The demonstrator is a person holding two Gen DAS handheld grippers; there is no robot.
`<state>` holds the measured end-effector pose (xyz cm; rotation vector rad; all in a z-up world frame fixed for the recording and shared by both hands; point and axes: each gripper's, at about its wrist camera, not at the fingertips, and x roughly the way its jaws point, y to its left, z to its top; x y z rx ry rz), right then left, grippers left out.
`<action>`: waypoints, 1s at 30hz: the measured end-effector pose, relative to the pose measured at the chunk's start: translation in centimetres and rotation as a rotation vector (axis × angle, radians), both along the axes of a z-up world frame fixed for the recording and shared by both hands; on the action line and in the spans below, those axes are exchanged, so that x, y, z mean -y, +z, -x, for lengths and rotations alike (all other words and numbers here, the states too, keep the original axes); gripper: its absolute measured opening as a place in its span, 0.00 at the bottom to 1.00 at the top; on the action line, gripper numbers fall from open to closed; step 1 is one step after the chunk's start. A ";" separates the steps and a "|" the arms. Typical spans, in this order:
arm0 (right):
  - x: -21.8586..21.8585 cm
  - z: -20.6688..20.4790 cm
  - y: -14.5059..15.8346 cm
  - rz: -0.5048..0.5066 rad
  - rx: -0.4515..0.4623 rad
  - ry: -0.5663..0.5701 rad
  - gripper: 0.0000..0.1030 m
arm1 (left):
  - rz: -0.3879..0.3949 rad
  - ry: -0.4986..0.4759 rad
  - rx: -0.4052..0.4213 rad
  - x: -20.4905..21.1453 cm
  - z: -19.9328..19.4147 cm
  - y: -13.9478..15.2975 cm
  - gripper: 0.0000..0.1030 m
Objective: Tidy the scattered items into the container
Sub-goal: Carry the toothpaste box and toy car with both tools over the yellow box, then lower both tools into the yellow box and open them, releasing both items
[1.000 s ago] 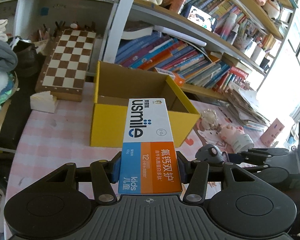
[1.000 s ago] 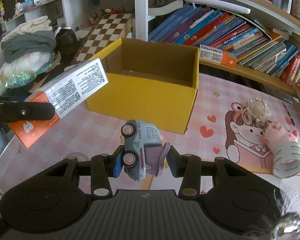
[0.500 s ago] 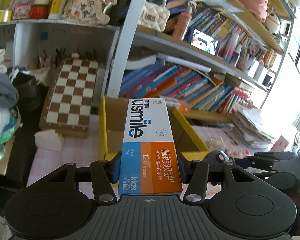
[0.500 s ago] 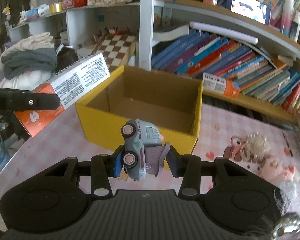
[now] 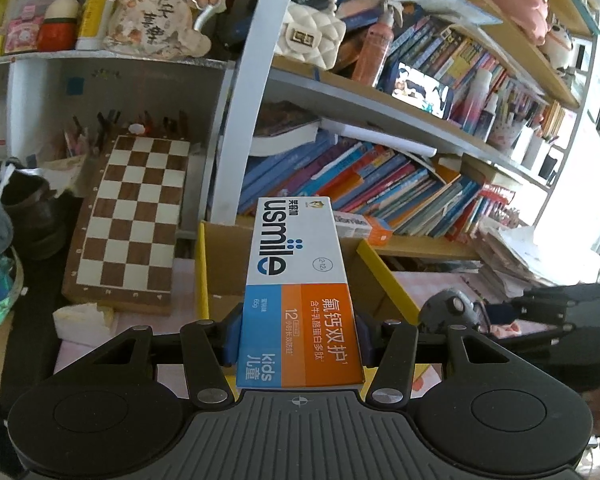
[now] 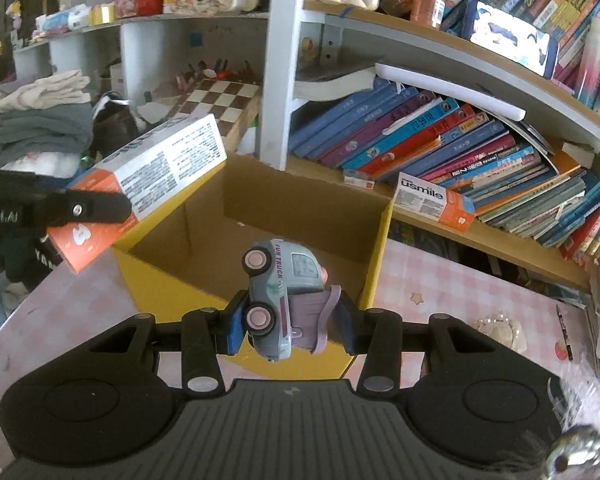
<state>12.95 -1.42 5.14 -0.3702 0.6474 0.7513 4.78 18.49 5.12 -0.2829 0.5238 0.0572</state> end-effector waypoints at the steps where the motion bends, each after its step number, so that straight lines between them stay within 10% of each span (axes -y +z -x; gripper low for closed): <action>1: -0.1 -0.6 0.0 0.001 -0.005 -0.005 0.41 | -0.006 -0.001 -0.005 0.1 -0.5 0.0 0.50; 30: -8.6 -11.3 -5.8 0.299 -0.016 0.230 0.41 | -0.135 0.011 -0.274 0.9 -14.0 -5.4 0.50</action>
